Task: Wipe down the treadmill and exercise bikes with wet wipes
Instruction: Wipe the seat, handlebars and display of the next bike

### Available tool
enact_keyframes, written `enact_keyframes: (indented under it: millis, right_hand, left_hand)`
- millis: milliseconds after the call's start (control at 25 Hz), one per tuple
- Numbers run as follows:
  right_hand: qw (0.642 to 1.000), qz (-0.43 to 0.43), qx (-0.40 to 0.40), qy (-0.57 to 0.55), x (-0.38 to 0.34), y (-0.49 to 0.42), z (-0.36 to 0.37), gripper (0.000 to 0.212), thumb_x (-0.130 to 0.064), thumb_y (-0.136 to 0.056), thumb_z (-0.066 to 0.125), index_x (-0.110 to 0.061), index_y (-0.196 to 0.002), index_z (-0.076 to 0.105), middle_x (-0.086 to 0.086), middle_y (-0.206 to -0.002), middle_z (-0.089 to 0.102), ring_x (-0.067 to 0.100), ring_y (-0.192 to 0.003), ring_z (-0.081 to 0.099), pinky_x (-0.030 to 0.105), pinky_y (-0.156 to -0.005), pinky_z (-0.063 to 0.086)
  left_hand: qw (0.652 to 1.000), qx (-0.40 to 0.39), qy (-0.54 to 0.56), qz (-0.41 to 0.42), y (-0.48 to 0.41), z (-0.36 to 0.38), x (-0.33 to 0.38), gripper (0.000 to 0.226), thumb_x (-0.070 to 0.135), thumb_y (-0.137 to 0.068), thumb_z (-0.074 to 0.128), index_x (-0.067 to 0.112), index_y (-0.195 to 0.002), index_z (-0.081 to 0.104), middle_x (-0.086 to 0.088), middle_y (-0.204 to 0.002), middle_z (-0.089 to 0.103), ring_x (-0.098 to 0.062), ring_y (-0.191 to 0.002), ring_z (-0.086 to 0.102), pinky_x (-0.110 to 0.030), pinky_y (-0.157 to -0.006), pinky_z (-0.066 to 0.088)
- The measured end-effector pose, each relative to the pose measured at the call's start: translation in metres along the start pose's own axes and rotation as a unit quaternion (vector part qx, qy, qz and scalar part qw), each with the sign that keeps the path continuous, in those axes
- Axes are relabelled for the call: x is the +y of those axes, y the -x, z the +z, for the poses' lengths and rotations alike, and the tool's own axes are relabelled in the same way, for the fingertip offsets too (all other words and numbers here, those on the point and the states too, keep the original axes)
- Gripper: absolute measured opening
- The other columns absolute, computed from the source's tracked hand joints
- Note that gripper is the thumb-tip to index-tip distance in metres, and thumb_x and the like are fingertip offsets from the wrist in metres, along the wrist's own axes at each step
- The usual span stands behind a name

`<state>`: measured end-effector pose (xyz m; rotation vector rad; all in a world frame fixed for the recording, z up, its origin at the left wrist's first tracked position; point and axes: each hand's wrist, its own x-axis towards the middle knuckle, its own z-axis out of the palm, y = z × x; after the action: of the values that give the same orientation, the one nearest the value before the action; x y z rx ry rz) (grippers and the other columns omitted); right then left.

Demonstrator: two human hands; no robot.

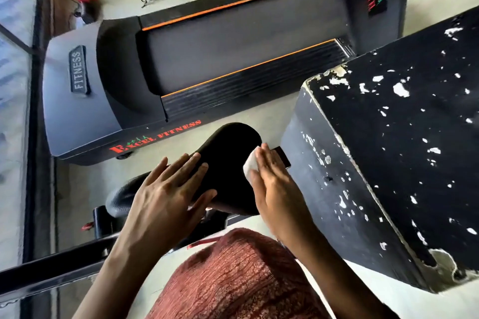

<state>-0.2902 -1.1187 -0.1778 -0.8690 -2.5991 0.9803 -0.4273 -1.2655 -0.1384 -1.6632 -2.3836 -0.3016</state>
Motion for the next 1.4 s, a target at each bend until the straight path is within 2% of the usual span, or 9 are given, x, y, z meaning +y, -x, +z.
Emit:
enact_keyframes:
  millis: [80, 200, 480, 760, 880, 1000, 1120, 1280, 1400]
  right_hand:
    - [0.998, 0.039, -0.033, 0.044, -0.007, -0.017, 0.002, 0.070, -0.044, -0.094, 0.011, 0.000, -0.141, 0.039, 0.017, -0.147, 0.041, 0.026, -0.135, 0.040, 0.024, -0.107, 0.032]
    - [0.993, 0.093, -0.061, 0.028, -0.010, -0.046, -0.005, 0.048, -0.030, -0.103, 0.026, 0.002, -0.135, 0.041, 0.022, -0.124, 0.058, 0.034, -0.113, 0.055, 0.032, -0.087, 0.037]
    - [0.978, 0.151, -0.144, 0.001, -0.028, -0.117, -0.007, 0.044, -0.030, -0.104, 0.029, 0.002, -0.113, 0.057, 0.022, -0.120, 0.060, 0.034, -0.113, 0.051, 0.035, -0.087, 0.038]
    - [0.951, -0.027, -0.261, 0.163, -0.071, -0.127, 0.015, 0.038, -0.029, -0.099, 0.032, -0.008, -0.103, 0.063, 0.018, -0.119, 0.061, 0.033, -0.112, 0.051, 0.037, -0.094, 0.035]
    - [0.942, -0.128, -0.295, 0.092, -0.085, -0.097, 0.022, 0.035, -0.027, -0.101, 0.033, -0.011, -0.098, 0.064, 0.015, -0.115, 0.064, 0.031, -0.112, 0.051, 0.035, -0.095, 0.032]
    - [0.951, -0.155, -0.264, -0.049, -0.058, -0.073, 0.008, 0.038, -0.037, -0.101, 0.038, -0.023, -0.131, 0.057, -0.002, -0.138, 0.052, 0.016, -0.134, 0.038, 0.030, -0.113, 0.025]
    - [0.981, -0.128, -0.144, 0.011, -0.034, -0.069, 0.009, 0.049, -0.043, -0.097, 0.032, -0.020, -0.135, 0.053, -0.001, -0.142, 0.049, 0.017, -0.142, 0.028, 0.039, -0.117, 0.009]
    - [0.982, -0.101, -0.161, 0.010, -0.096, -0.070, 0.039, 0.037, -0.023, -0.101, 0.034, -0.008, -0.100, 0.068, 0.013, -0.103, 0.069, 0.031, -0.107, 0.058, 0.038, -0.095, 0.036]
    - [0.961, -0.213, -0.141, -0.104, -0.116, -0.036, 0.040, 0.041, -0.032, -0.101, 0.035, -0.010, -0.120, 0.064, 0.006, -0.120, 0.066, 0.019, -0.114, 0.057, 0.030, -0.103, 0.039]
  left_hand:
    - [1.000, -0.019, 0.003, -0.005, -0.004, 0.003, 0.001, 0.057, 0.049, -0.089, 0.041, 0.006, -0.114, 0.070, -0.013, -0.123, 0.064, -0.033, -0.111, 0.063, -0.054, -0.094, 0.048]
    - [0.999, -0.040, 0.003, -0.015, -0.011, 0.005, 0.000, 0.064, 0.055, -0.093, 0.034, 0.006, -0.117, 0.068, -0.013, -0.124, 0.064, -0.032, -0.112, 0.063, -0.053, -0.094, 0.048]
    - [0.996, -0.081, -0.007, -0.047, -0.019, -0.002, 0.000, 0.063, 0.056, -0.089, 0.037, 0.011, -0.120, 0.067, -0.009, -0.124, 0.064, -0.028, -0.107, 0.066, -0.051, -0.090, 0.049]
    - [0.996, -0.047, -0.010, -0.079, -0.005, -0.020, -0.010, 0.054, 0.051, -0.088, 0.042, 0.012, -0.110, 0.072, -0.006, -0.108, 0.072, -0.024, -0.092, 0.070, -0.034, -0.078, 0.055]
    - [0.995, -0.009, 0.007, -0.104, 0.014, -0.031, -0.017, 0.047, 0.047, -0.086, 0.049, 0.013, -0.108, 0.073, -0.004, -0.108, 0.072, -0.023, -0.094, 0.069, -0.032, -0.077, 0.053]
    - [0.991, 0.031, 0.022, -0.131, 0.034, -0.039, -0.023, 0.044, 0.043, -0.087, 0.053, 0.012, -0.109, 0.073, -0.006, -0.113, 0.070, -0.024, -0.099, 0.068, -0.034, -0.076, 0.055]
    - [0.988, 0.063, 0.025, -0.141, 0.048, -0.041, -0.026, 0.042, 0.040, -0.087, 0.056, 0.009, -0.110, 0.072, -0.008, -0.115, 0.069, -0.024, -0.099, 0.068, -0.036, -0.076, 0.056]
    - [0.987, 0.082, 0.044, -0.130, 0.057, -0.042, -0.033, 0.040, 0.035, -0.086, 0.060, 0.005, -0.110, 0.072, -0.012, -0.113, 0.069, -0.027, -0.098, 0.069, -0.040, -0.074, 0.059]
    - [0.987, 0.086, 0.064, -0.123, 0.061, -0.042, -0.038, 0.038, 0.032, -0.086, 0.064, 0.004, -0.110, 0.072, -0.011, -0.113, 0.069, -0.026, -0.099, 0.068, -0.040, -0.074, 0.059]
